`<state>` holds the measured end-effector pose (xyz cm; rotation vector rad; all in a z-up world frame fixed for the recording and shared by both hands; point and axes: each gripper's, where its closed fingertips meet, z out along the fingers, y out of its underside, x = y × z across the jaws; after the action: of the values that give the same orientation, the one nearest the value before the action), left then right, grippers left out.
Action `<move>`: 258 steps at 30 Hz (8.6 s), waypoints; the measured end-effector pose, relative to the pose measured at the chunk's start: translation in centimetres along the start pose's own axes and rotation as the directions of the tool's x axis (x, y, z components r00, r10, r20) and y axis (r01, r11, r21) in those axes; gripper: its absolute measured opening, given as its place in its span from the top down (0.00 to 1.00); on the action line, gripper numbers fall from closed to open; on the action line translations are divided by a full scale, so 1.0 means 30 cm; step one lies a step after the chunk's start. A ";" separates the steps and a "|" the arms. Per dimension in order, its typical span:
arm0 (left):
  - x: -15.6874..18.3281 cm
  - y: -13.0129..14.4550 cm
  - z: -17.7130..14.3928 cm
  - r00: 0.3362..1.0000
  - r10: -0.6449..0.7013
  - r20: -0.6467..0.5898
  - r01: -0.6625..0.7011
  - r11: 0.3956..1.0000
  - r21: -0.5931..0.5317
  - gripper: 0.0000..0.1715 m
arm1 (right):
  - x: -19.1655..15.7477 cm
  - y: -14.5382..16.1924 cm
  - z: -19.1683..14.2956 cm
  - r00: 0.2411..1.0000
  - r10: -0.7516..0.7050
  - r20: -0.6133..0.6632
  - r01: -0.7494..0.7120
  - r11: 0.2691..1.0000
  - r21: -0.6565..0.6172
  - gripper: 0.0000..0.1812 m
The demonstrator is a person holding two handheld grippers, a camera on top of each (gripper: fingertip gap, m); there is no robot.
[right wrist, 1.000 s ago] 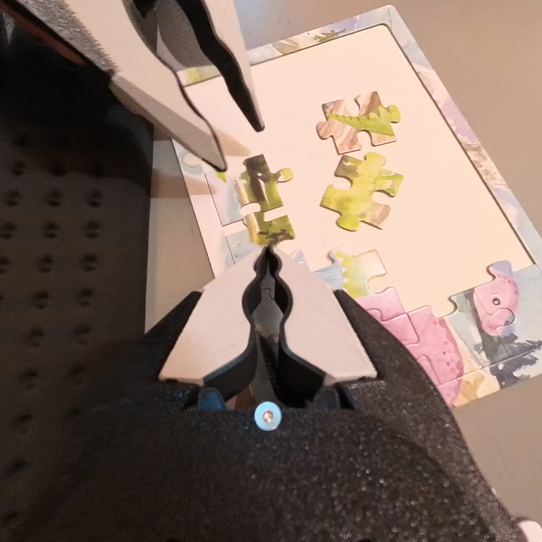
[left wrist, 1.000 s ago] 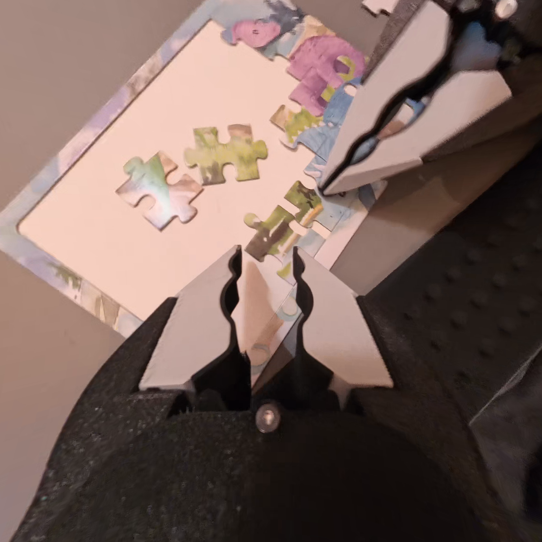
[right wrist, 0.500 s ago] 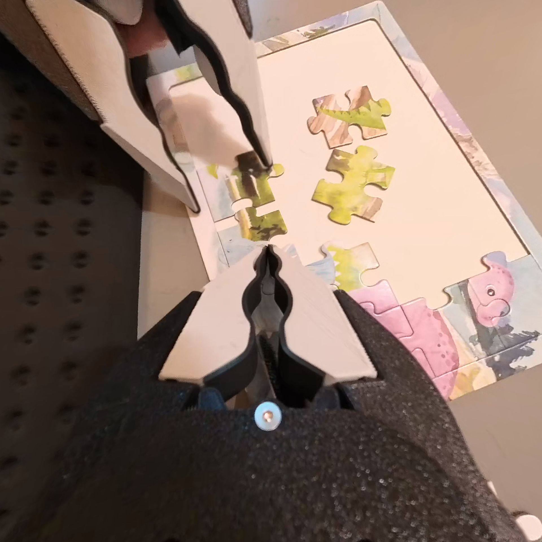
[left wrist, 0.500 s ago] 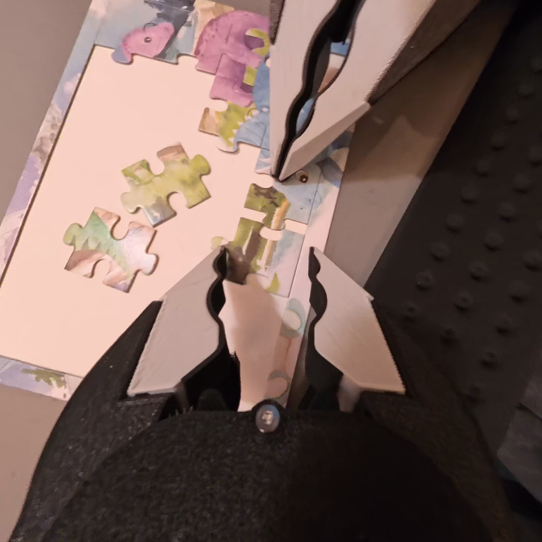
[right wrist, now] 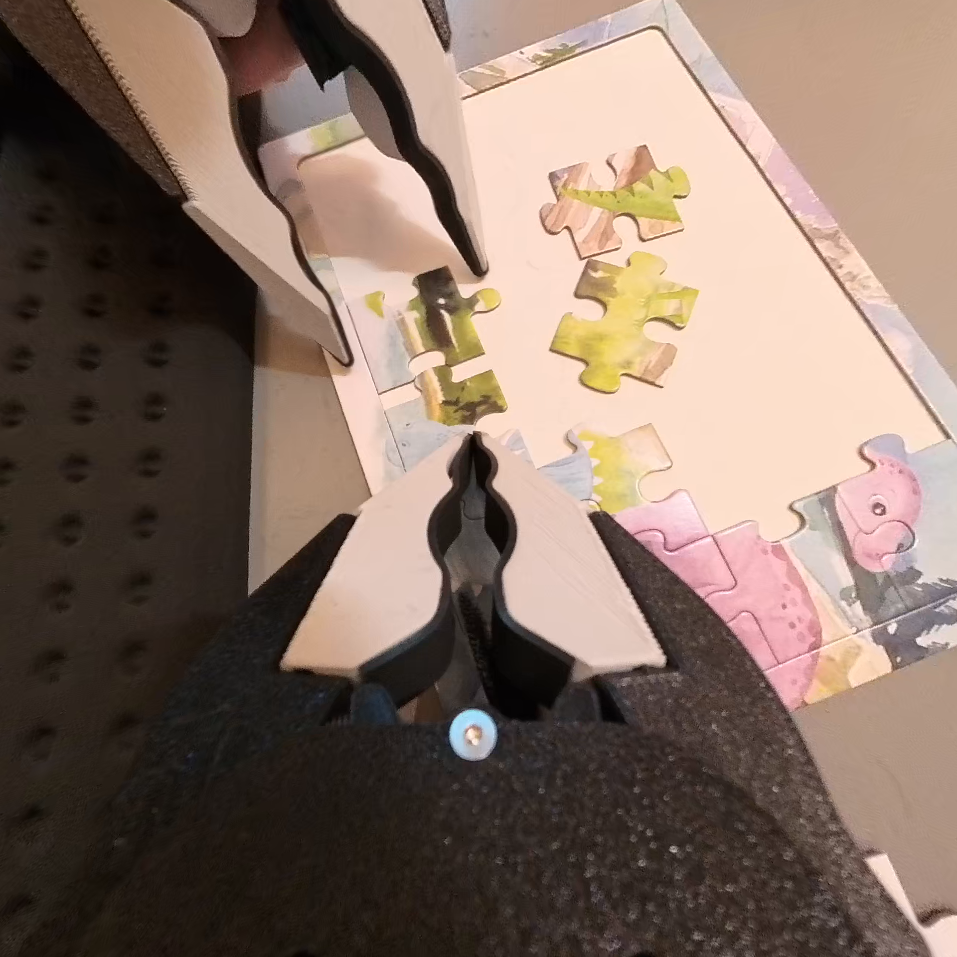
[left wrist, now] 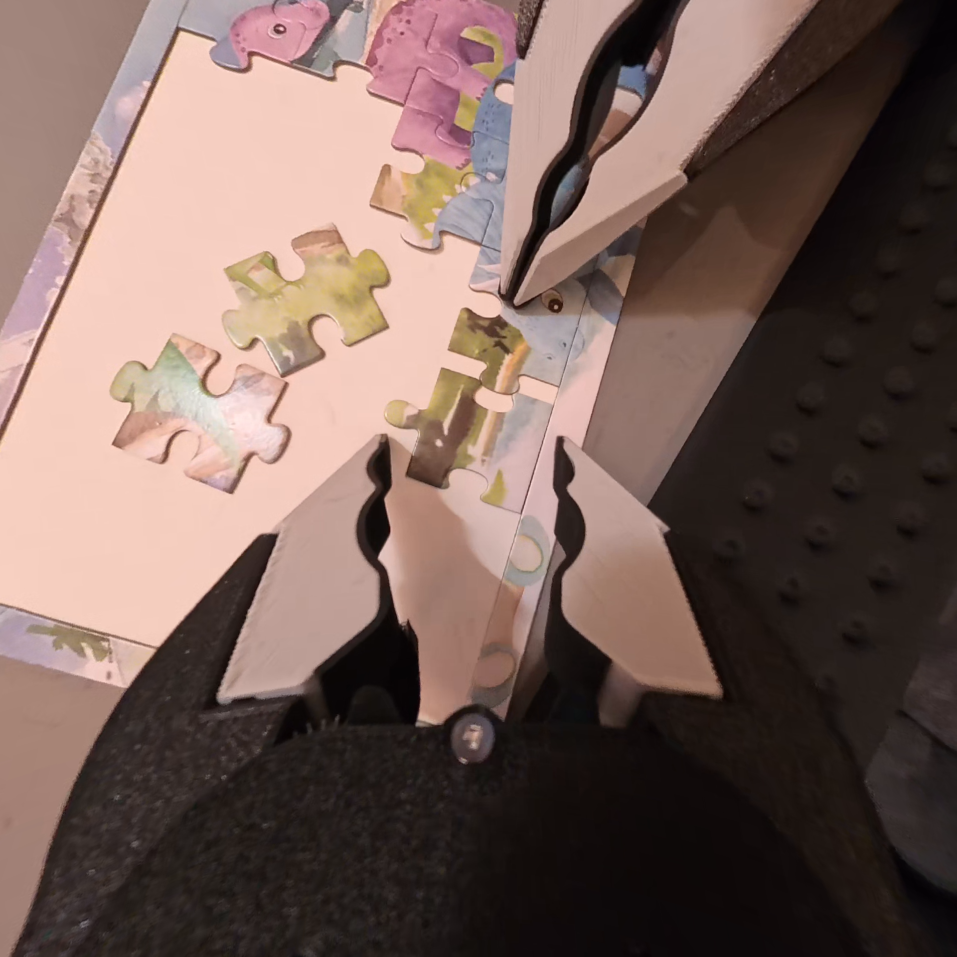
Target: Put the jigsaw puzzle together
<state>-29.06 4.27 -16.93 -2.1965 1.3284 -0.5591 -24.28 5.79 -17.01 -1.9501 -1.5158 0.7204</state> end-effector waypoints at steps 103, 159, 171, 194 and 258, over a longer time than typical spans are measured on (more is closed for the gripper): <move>-0.005 0.026 -0.044 0.954 0.272 0.128 -0.268 0.962 -0.051 0.75 | 0.021 -0.161 0.095 0.916 0.271 0.296 -0.277 0.961 -0.021 0.84; 0.010 -0.013 0.006 0.998 0.033 0.053 -0.031 0.999 -0.029 0.72 | -0.001 -0.030 0.033 0.979 0.089 0.184 -0.075 0.994 -0.078 1.00; 0.011 -0.007 0.004 0.997 -0.031 0.075 0.031 0.999 -0.008 0.72 | -0.087 -0.076 0.073 0.976 -0.016 0.217 0.025 0.999 -0.039 1.00; 0.037 -0.014 0.006 0.985 -0.066 0.156 0.066 0.998 0.005 0.95 | -0.097 -0.047 0.040 0.985 -0.046 0.167 0.060 0.995 -0.079 1.00; -0.148 -0.039 -0.136 0.777 -0.247 0.579 0.114 0.960 0.256 0.84 | 0.123 -0.010 -0.246 0.739 0.318 -0.594 -0.181 0.943 0.279 1.00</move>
<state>-32.56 7.85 -13.38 -2.0790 0.6836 -0.0234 -18.46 8.68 -11.92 -1.9743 -0.7410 0.2450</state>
